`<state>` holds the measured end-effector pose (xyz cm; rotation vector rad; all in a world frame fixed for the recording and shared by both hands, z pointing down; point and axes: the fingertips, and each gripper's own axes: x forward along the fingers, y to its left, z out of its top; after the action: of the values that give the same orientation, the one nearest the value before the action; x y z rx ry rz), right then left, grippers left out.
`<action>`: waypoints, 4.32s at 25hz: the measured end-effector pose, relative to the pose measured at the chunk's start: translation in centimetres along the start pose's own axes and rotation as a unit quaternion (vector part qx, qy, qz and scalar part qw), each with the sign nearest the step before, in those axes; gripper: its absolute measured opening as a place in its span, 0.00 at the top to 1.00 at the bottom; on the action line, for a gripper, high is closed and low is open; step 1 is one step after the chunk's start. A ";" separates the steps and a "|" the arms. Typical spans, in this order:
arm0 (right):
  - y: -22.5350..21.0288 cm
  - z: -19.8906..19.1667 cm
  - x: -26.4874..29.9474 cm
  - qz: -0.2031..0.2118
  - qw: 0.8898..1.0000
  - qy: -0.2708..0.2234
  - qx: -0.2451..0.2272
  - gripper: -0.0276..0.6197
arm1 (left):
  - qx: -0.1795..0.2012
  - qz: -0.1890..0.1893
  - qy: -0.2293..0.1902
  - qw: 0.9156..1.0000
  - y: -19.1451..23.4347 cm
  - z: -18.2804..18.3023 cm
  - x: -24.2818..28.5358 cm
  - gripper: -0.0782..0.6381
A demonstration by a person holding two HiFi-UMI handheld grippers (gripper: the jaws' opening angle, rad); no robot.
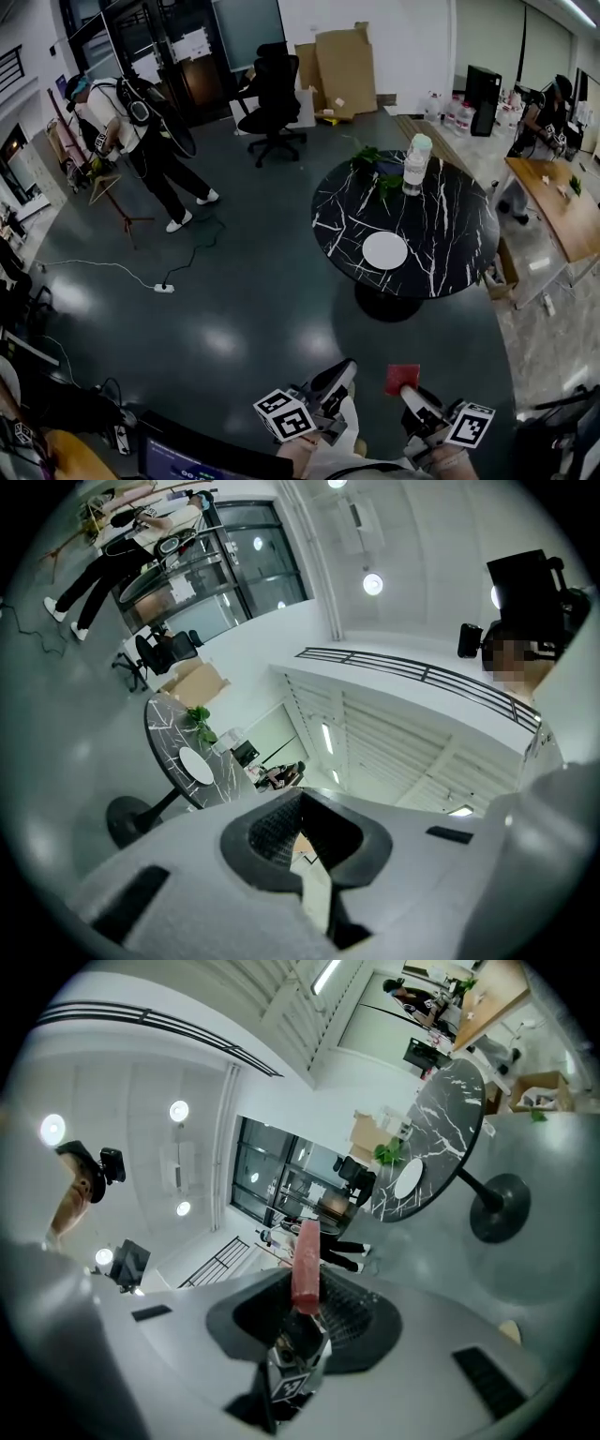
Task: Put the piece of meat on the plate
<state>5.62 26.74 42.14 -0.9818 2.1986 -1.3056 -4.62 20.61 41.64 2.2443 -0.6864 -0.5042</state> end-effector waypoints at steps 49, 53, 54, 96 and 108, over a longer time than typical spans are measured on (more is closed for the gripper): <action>-19.0 22.3 23.1 -0.075 0.996 0.021 0.034 0.83 | -0.021 0.013 0.055 0.998 23.8 9.8 26.8 0.88; -21.1 22.6 24.2 -0.090 0.994 0.035 0.046 0.83 | -0.020 0.018 0.049 0.998 25.5 10.3 28.3 0.88; -21.7 22.7 24.5 -0.094 0.994 0.039 0.048 0.83 | -0.021 0.022 0.049 0.998 25.9 10.4 28.6 0.88; -33.1 21.9 30.4 -0.206 0.955 0.211 -0.031 0.83 | -0.048 0.111 0.016 0.992 33.9 10.8 28.8 0.88; -32.1 20.9 30.6 -0.204 0.892 0.309 -0.259 0.69 | -0.053 0.113 0.015 0.992 33.7 10.8 28.0 0.88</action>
<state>10.14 -18.48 60.52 -1.4361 3.0643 -1.3637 0.63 -22.13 55.09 2.0394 -0.8660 -0.3859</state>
